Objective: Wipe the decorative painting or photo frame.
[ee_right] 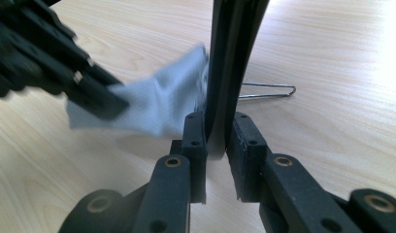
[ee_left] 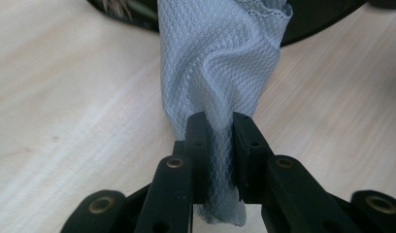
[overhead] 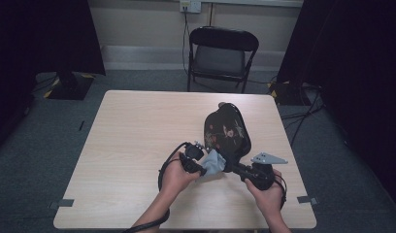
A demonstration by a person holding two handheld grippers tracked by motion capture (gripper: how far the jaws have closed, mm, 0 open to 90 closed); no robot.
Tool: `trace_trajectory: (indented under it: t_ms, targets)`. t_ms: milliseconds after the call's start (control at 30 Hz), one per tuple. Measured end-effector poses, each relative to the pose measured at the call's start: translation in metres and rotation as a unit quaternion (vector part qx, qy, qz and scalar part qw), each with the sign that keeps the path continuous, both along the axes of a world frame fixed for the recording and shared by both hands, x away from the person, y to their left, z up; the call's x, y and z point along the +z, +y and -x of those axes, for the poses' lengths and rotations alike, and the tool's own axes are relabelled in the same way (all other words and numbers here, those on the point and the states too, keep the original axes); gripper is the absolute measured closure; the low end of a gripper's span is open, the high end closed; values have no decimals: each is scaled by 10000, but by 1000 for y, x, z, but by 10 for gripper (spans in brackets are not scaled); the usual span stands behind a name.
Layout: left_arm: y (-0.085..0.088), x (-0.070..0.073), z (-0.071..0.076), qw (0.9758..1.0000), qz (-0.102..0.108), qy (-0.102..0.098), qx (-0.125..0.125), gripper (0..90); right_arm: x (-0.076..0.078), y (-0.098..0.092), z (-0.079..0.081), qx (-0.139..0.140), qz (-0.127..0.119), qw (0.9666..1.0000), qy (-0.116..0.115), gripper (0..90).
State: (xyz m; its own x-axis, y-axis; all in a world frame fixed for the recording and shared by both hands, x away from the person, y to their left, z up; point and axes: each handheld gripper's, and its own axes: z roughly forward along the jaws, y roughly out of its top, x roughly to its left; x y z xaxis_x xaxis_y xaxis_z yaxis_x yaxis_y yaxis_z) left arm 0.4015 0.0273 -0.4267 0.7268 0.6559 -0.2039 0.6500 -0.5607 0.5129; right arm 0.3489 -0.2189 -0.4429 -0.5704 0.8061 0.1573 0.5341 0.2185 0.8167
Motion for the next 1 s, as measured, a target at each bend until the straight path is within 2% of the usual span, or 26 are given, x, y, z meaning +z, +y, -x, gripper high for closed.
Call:
trace_trajectory:
  t_ms: [267, 433, 600, 733, 1000]
  targets:
    - [2, 59, -1, 9985, 296, -469, -25, 787, 0, -1, 0, -14, -25, 10000, 31, 790]
    - [-1, 100, -3, 9955, 489, -808, -83, 786, 0, 0, 0, -12, -25, 10000, 33, 790]
    - [-6, 128, -4, 9928, 666, -987, -93, 786, 0, 0, 0, 0, -22, 10000, 27, 790]
    - [-14, 138, -4, 9927, 560, -1061, -161, 786, 0, 1, 0, 9, -10, 10000, 24, 789]
    - [-15, 124, -3, 9939, 560, -924, -220, 787, 1, 1, 0, 9, -13, 10000, 42, 790]
